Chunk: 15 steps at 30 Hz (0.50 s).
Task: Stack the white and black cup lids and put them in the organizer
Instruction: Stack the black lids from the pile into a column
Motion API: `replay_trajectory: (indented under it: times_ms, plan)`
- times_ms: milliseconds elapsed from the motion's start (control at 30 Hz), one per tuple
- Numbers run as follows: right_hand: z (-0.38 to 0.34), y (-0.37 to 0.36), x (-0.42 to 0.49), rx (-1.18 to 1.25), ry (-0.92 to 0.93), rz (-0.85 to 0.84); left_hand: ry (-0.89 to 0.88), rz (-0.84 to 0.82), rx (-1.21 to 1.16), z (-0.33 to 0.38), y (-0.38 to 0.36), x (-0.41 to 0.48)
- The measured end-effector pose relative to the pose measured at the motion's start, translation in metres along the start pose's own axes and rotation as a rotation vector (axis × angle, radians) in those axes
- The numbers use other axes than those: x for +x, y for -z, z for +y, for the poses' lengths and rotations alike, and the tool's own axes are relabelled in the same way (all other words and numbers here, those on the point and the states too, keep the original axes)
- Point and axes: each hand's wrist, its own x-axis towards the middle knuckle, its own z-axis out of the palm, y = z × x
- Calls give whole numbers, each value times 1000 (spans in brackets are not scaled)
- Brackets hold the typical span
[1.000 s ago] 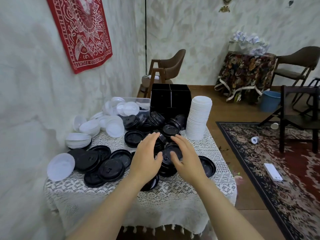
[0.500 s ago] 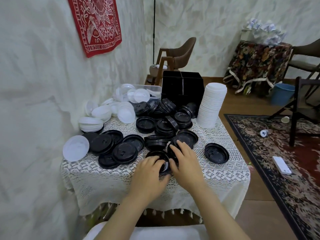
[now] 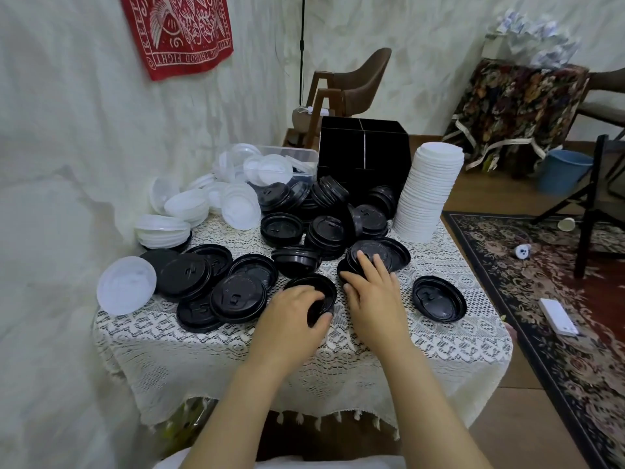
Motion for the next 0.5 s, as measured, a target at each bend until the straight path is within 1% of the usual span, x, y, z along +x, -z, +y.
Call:
replay_trajectory:
  times_ms: [167,267,400,433,500]
  plan:
    - [-1,-3,10,22,-18,5,-33,16,-48,-3,-3,6]
    - [-2,-4,11,54,-22,13,-76,-5,-69,-3,-1,7]
    - [-3,4,-1,226,-27,92,-78,-41,-122,-7,3,6]
    - [-3,7,-5,267,-12,80,-75,-41,-128,-9,4,5]
    - [-3,13,-13,302,46,1,-66,-34,-135,-10,6,6]
